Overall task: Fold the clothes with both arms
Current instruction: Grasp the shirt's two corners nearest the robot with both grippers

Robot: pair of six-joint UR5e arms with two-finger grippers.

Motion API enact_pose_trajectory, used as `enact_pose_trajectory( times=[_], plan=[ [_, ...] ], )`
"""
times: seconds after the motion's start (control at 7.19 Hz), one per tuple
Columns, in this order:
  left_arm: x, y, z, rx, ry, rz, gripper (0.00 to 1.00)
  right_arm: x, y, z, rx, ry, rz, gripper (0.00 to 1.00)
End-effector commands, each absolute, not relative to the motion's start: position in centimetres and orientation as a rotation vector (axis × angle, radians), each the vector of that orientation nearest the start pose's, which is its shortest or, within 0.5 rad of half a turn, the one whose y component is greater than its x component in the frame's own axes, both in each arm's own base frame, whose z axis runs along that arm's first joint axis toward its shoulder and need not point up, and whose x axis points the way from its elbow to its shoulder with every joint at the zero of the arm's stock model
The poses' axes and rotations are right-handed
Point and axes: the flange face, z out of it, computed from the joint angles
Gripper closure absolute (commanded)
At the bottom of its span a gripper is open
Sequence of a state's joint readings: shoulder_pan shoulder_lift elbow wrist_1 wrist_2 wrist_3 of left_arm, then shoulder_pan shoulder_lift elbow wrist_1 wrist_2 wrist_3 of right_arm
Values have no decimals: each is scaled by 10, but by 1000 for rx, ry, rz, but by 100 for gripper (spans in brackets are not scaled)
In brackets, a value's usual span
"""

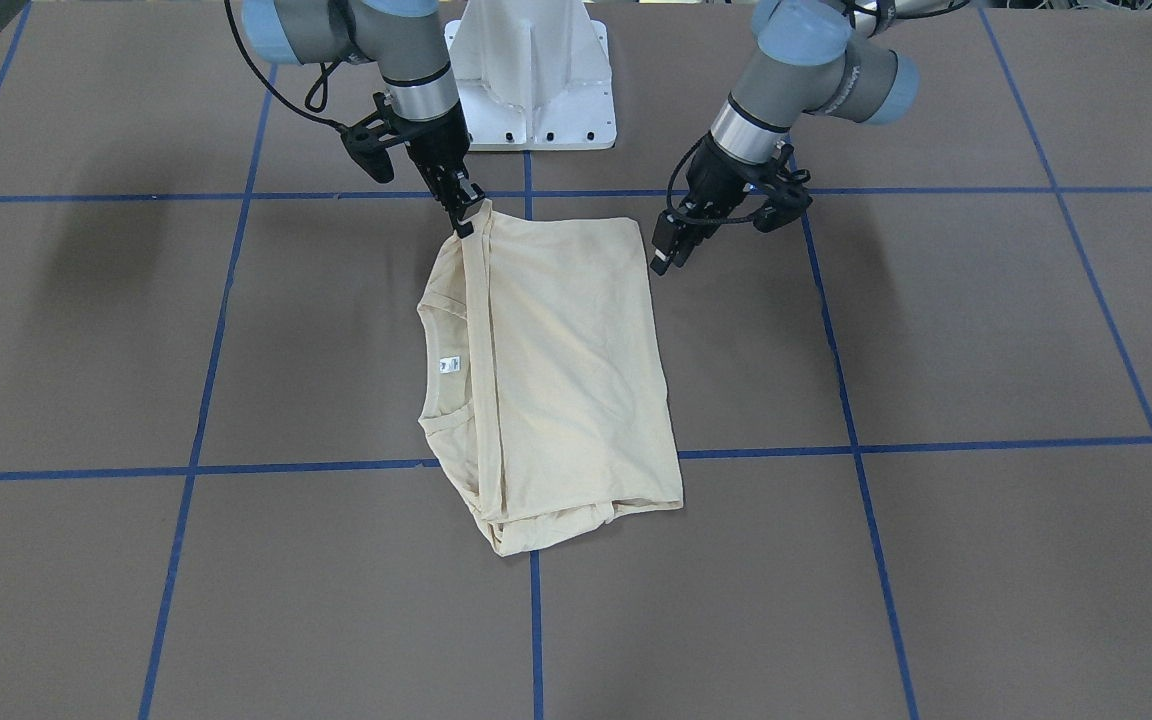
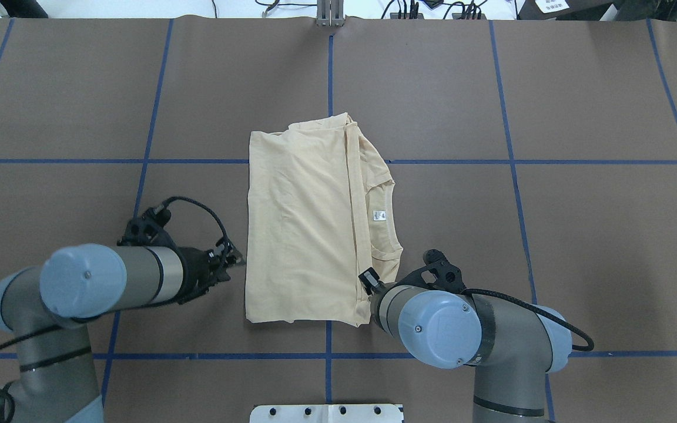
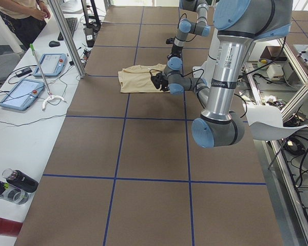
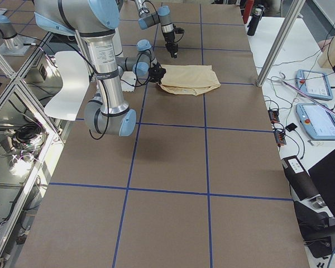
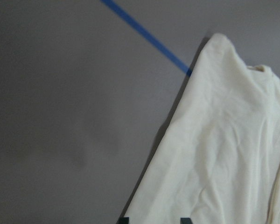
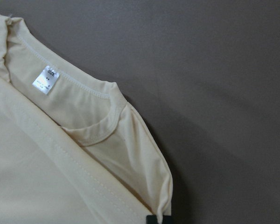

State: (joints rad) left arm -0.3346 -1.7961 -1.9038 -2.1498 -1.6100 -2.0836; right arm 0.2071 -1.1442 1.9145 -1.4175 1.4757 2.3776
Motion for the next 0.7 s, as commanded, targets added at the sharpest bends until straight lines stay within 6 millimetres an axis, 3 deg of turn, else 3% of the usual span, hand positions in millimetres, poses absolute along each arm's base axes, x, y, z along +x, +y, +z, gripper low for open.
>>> enact_pose_trajectory(
  times=[0.0,0.28,0.56],
  plan=[
    [520,-236,320,-203,1095,-751,54,-553,-261,255,-199,-953,979,100],
    [527,-229,319,-217,1091,-747,54,-553,-261,255,-199,-953,979,100],
    [540,-231,294,-218,1082,-746,54,-552,-261,255,-199,-953,979,100]
  ],
)
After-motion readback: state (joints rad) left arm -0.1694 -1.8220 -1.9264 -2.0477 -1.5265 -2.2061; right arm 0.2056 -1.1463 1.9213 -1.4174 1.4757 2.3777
